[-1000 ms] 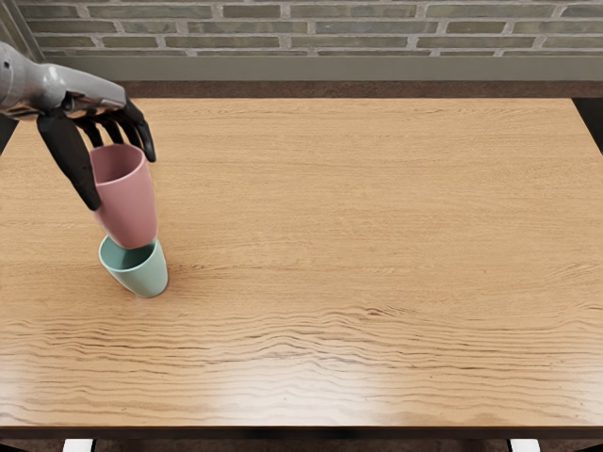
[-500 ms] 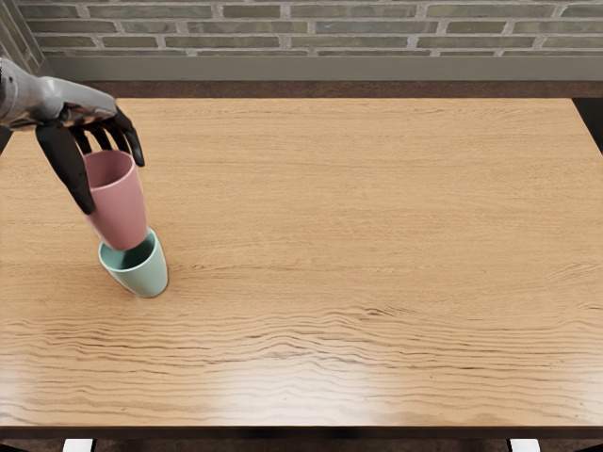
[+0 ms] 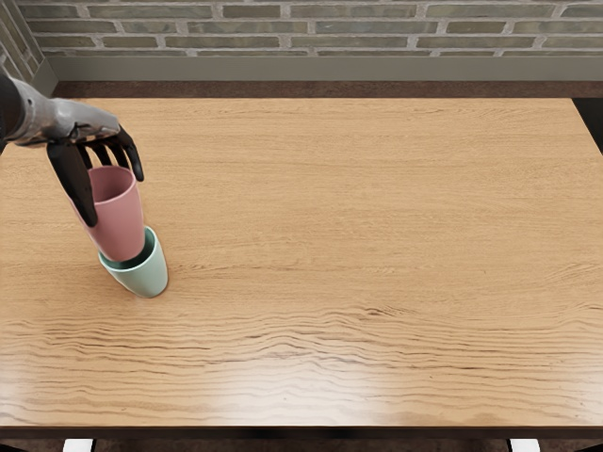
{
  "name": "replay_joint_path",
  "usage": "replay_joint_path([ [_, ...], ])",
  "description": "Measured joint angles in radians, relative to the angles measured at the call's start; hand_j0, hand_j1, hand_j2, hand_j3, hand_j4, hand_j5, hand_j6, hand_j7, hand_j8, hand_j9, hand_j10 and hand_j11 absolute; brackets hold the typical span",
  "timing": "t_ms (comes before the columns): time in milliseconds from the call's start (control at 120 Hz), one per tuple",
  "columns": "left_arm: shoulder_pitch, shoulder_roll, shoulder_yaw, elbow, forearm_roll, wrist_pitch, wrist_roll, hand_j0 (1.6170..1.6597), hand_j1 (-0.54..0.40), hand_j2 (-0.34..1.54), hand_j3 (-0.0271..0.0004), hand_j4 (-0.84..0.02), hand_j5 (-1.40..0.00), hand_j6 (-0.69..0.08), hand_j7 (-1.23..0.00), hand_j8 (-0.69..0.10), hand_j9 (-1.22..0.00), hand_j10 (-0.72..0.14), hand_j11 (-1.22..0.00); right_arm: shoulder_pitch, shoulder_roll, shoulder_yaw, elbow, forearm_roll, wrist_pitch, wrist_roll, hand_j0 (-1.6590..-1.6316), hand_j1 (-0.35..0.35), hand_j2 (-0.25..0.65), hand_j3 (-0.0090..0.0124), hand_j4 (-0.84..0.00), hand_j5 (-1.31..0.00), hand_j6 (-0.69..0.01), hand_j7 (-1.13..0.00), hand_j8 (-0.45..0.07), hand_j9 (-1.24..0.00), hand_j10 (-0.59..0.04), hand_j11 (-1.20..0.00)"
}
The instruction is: Pick up cup and place in cup with left hand
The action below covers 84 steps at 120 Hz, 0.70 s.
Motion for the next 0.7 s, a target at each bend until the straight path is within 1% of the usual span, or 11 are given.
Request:
replay_joint_path([
  [308,0.038,-0.045,0.0,0.016,0.001,0.023,-0.003,1.6558,-0.134,0.19,0.0,-0.491,-0.67,-0.328,-0.67,-0.293,-0.66,-0.43,-0.66,0.0,0.0,0.0,0.0,0.0,0.0,0.0,-1.6581,-0.349,0.0,0.0,0.0,0.0,0.0,0.0,0.0,0.0,0.0,0.0],
  [575,0.072,-0.065,-0.001,0.033,0.0,0.039,-0.003,1.656,-0.133,0.19,0.0,-0.484,-0.66,-0.326,-0.66,-0.291,-0.65,-0.431,-0.65,0.0,0.0,0.0,0.0,0.0,0.0,0.0,-1.6581,-0.349,0.0,0.0,0.0,0.0,0.0,0.0,0.0,0.0,0.0,0.0],
  [633,0.074,-0.065,-0.002,0.035,0.0,0.04,-0.003,1.6562,-0.128,0.18,0.0,-0.471,-0.65,-0.336,-0.64,-0.306,-0.64,-0.433,-0.64,0.0,0.0,0.0,0.0,0.0,0.0,0.0,-1.6581,-0.349,0.0,0.0,0.0,0.0,0.0,0.0,0.0,0.0,0.0,0.0],
  [700,0.074,-0.065,-0.002,0.037,-0.001,0.041,-0.003,1.6567,-0.103,0.15,0.0,-0.431,-0.59,-0.334,-0.58,-0.311,-0.58,-0.404,-0.58,0.0,0.0,0.0,0.0,0.0,0.0,0.0,-1.6581,-0.349,0.0,0.0,0.0,0.0,0.0,0.0,0.0,0.0,0.0,0.0],
])
